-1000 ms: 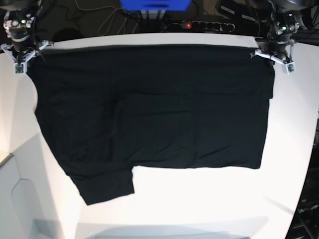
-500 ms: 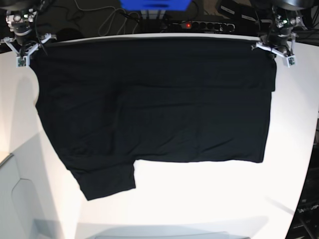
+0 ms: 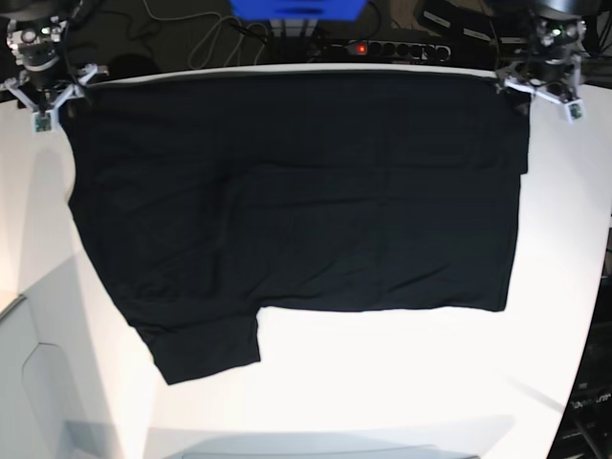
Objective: Fold the T-shirt properly
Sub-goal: 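Lay the folded edge down and release with both grippers, then grasp the hem corners with both grippers and lift the hem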
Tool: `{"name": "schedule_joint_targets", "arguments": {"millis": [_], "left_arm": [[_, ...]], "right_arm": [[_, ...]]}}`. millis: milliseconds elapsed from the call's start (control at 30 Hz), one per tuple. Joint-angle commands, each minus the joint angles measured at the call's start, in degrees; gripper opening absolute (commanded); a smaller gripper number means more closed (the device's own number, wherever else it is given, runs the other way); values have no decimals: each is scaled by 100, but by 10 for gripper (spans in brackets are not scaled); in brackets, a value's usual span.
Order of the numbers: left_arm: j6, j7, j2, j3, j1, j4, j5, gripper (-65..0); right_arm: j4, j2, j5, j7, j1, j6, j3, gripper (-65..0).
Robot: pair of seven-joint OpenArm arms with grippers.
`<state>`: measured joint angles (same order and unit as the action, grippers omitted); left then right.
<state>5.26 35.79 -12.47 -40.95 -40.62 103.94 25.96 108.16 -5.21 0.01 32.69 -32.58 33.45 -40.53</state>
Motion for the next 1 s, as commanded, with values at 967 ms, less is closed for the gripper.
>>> {"name": "schedule_joint_targets", "arguments": {"millis": [967], "left_arm": [[-55, -1605, -401, 1893, 5921, -4702, -1044, -206]], "right_arm": [[-7119, -1338, -5, -1814, 6708, -211, 1456, -294]]}}
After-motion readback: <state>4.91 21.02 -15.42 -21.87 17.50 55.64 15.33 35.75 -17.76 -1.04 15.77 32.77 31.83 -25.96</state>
